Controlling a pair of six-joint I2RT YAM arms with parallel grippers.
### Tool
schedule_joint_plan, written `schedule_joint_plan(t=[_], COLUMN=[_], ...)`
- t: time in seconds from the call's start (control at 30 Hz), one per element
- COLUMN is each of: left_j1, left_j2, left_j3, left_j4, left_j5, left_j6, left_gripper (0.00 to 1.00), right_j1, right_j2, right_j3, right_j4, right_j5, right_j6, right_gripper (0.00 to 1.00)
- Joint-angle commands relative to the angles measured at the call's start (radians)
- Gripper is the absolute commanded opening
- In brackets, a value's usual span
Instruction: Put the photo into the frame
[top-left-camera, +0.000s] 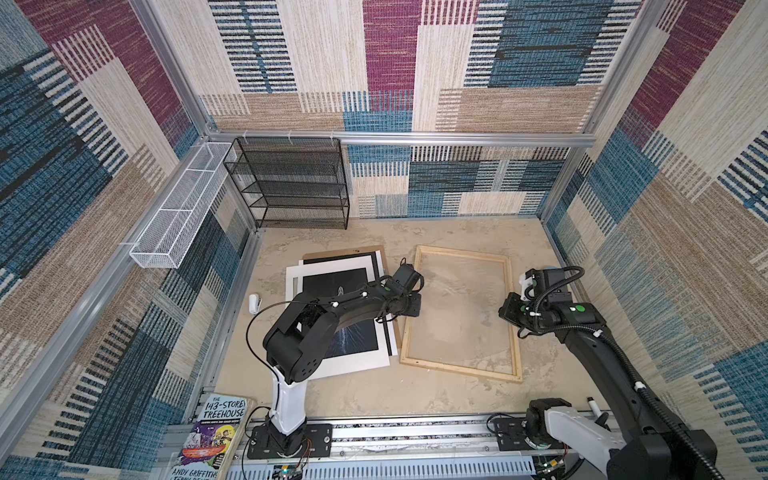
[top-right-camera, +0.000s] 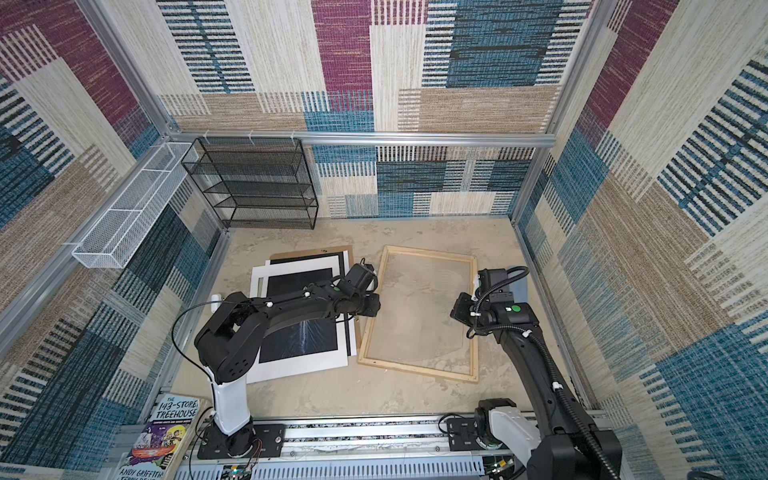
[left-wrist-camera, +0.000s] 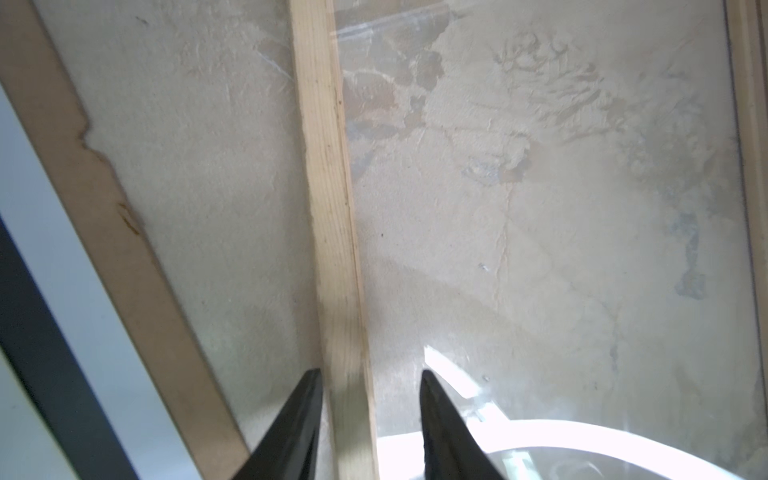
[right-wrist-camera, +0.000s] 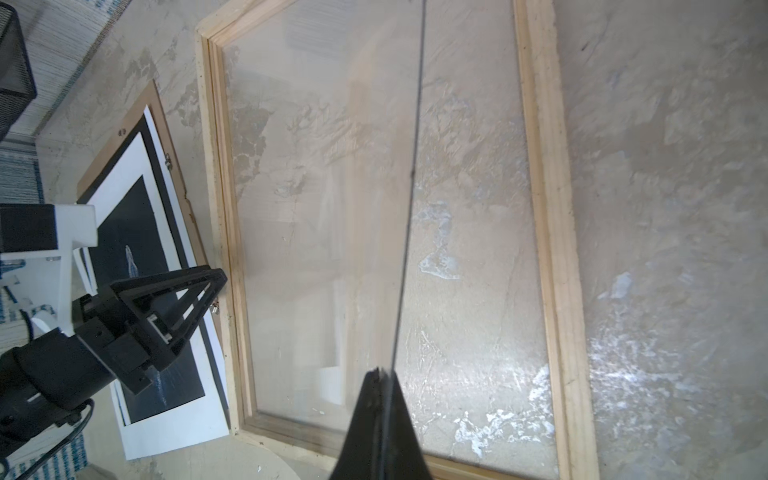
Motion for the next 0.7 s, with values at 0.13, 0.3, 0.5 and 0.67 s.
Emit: schedule_joint_plan(t=[0.13,0.3,0.5,0.67], left_j1=[0.000,0.000,0.000,0.000], left_j2=[0.011,0.013,0.019,0.025], left_j3=[0.012,0.013,0.015,0.018], left_j4=[-0.005,-0.009,-0.011,-0.013], left_j5=[0.006,0.003,0.010,0.012], left_j6=[0.016,0.018,0.022,0.021], left_gripper=[0.42,0.41,0.40,0.38], right_j1=[0.001,0.001,0.001,0.001], right_j2=[0.010,0.015,0.010,-0.003], right_j3=[0.004,-0.021,-0.028,-0.039], right_j4=[-0.001,0.031,0.071,0.118], right_j5=[0.010,0.014,0.033,0.025], right_j6=[-0.028,-0.022,-0.029,-0.035], right_gripper=[0.00,0.00,0.00,0.00])
